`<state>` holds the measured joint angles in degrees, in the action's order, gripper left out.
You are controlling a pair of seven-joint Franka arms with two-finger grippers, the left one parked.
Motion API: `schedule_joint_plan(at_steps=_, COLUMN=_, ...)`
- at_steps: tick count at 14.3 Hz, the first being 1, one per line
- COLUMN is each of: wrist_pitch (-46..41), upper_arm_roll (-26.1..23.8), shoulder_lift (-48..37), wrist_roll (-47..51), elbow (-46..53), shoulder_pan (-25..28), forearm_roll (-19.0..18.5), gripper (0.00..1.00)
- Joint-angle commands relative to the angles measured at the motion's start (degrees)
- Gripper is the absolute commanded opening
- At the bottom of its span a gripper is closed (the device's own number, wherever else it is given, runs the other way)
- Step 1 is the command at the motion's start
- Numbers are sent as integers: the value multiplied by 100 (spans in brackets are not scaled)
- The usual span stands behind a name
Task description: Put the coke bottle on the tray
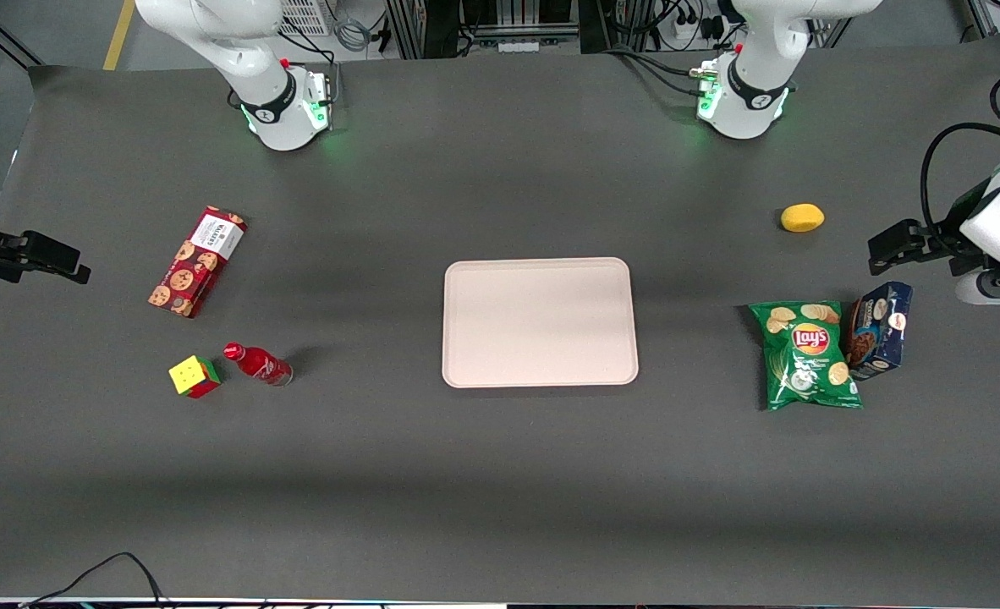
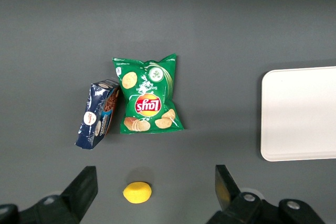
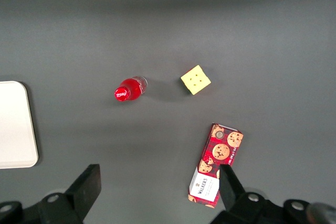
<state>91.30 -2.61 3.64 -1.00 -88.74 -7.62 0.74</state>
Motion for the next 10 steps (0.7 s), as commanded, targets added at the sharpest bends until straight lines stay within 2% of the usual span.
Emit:
schedule_joint_plan(at_steps=1, wrist_pitch=-78, upper_arm_roll=-20, shoulder_lift=14, wrist_roll=-154, elbow=67, shoulder_pan=-73, forearm_roll=101, gripper=100)
schedule_joint_plan(at_steps=10, wrist_pitch=-78, upper_arm_roll=-11, shoulder_lift=31, wrist_roll=-295, elbow=50, shoulder_pan=-125, forearm_roll=84, gripper=100)
